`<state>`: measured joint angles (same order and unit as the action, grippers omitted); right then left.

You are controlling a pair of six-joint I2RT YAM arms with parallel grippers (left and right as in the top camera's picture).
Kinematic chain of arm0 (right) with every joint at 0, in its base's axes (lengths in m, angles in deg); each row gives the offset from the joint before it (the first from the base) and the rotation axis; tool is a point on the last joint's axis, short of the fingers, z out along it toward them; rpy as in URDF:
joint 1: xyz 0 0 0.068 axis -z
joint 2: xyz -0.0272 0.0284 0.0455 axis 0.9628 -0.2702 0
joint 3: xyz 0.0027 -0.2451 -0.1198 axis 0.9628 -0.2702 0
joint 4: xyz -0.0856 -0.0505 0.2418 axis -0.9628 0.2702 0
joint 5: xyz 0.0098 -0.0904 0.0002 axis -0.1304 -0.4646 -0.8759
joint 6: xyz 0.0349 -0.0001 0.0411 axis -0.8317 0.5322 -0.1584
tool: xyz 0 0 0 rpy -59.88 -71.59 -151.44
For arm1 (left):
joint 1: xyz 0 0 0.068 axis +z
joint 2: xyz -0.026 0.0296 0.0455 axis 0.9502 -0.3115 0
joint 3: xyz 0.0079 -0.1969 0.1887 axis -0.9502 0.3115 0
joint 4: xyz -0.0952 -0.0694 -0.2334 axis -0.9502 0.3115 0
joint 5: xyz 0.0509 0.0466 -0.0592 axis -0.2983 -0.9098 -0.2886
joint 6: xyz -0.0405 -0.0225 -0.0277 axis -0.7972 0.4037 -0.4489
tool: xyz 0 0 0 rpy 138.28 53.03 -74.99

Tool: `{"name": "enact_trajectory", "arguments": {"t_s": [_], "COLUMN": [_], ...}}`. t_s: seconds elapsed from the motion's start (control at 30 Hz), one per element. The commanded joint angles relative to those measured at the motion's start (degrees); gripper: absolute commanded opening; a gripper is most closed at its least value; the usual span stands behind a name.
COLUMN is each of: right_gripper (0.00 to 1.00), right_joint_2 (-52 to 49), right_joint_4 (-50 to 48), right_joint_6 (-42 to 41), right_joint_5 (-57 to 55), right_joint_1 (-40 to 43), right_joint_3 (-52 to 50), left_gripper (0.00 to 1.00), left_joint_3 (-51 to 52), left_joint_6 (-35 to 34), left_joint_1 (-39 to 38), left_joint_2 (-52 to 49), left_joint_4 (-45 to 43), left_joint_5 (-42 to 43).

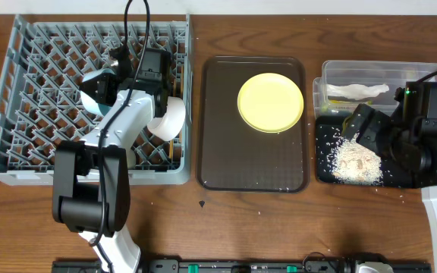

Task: Sort waste into correct bins and load items into the dishwasher
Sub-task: 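Set the light-blue bowl upright in the rack and release it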

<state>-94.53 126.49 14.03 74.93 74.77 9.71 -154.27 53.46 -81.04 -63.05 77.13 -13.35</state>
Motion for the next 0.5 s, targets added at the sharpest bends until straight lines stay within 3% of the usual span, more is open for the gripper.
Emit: {"name": "enact_trajectory", "arguments": {"t_s": [0.0,0.23,0.33,0.47], "right_gripper": [0.99,0.99,0.99,0.99], "right_joint_2": [0.04,0.04,0.04,0.04], "right_joint_4": [-0.02,0.00,-0.02,0.02], "right_joint_6": [0.46,0.46,0.46,0.46], "right_joint_5": [0.02,0.04,0.02,0.02], "right_joint_1": [0.61,0.61,0.61,0.61], "right_joint_3": [0.61,0.61,0.61,0.61], "left_gripper": [0.08,0.14,0.29,0.36], "left_joint_3": [-0.17,0.37,0.42,0.39], "left_joint_6": [0.04,0.02,0.00,-0.92], "left_joint_1": [-1.03,-3.56,-4.37,-5.55], "left_joint_2": [-0.37,-0.37,-0.37,-0.17], "left_joint_4": [0.13,0.22,0.92,2.86], "left_joint_5": [1.51,2.97,2.95,2.93]}}
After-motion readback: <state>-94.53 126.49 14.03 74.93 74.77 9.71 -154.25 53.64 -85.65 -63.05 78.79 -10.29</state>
